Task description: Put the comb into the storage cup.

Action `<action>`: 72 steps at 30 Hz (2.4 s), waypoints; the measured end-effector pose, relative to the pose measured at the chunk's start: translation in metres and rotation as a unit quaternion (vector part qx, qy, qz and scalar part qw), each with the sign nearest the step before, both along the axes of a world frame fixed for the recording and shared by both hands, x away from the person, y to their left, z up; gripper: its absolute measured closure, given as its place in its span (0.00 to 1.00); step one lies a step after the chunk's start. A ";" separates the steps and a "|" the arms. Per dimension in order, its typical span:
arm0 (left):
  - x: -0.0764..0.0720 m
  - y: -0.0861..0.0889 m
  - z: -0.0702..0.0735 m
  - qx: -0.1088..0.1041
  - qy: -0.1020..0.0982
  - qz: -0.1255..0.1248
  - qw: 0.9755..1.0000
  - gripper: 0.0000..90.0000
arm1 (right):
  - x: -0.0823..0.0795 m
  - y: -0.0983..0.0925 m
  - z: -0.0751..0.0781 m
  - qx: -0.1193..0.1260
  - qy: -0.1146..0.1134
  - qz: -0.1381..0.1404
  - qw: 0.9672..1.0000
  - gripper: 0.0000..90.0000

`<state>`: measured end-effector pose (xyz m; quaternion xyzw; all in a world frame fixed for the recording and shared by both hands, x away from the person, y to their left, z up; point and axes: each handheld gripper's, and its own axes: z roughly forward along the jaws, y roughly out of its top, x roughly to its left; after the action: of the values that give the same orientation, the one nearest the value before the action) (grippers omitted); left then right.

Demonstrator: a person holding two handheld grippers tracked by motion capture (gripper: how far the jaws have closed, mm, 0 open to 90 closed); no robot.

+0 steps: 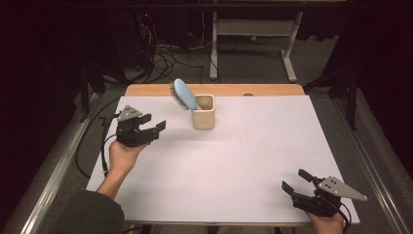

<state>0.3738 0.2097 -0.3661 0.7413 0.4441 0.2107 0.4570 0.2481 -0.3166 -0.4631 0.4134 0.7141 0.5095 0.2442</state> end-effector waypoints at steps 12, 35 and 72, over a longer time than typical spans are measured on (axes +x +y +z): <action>-0.007 0.011 -0.001 -0.003 0.000 0.005 1.000 0.41 | 0.000 0.000 0.000 -0.001 0.000 0.001 1.000 0.26; -0.019 0.021 -0.006 -0.012 0.001 0.004 1.000 0.39 | 0.001 0.000 -0.001 0.001 0.001 -0.001 1.000 0.26; -0.043 0.034 -0.023 -0.008 -0.001 0.008 1.000 0.37 | 0.001 0.001 -0.001 -0.002 0.002 0.000 1.000 0.26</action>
<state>0.3307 0.2439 -0.3895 0.7335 0.4514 0.2116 0.4619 0.2491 -0.3159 -0.4637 0.4145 0.7153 0.5073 0.2434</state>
